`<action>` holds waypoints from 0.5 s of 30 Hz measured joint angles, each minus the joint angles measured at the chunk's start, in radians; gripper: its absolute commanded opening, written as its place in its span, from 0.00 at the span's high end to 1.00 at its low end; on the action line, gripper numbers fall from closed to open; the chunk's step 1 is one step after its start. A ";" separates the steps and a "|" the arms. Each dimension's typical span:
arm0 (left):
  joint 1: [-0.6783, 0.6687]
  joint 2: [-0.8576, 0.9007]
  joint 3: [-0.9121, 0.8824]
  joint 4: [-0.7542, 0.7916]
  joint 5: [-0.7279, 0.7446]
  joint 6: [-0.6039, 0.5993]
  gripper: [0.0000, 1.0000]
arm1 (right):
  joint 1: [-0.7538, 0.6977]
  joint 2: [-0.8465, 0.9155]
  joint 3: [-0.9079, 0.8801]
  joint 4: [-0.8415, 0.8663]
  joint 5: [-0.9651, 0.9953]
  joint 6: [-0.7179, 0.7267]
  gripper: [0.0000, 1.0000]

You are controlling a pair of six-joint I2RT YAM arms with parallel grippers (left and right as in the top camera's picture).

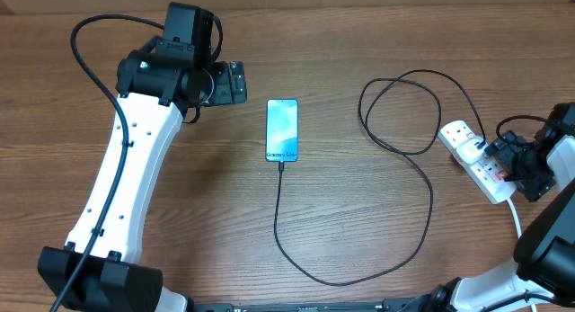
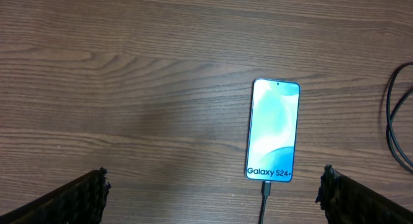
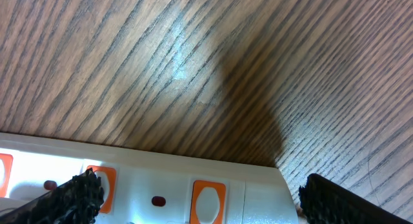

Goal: Plug charger to phone and switch on socket

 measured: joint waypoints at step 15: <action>0.000 0.000 0.000 0.000 0.000 0.000 0.00 | 0.000 0.000 0.000 -0.005 -0.002 -0.021 0.00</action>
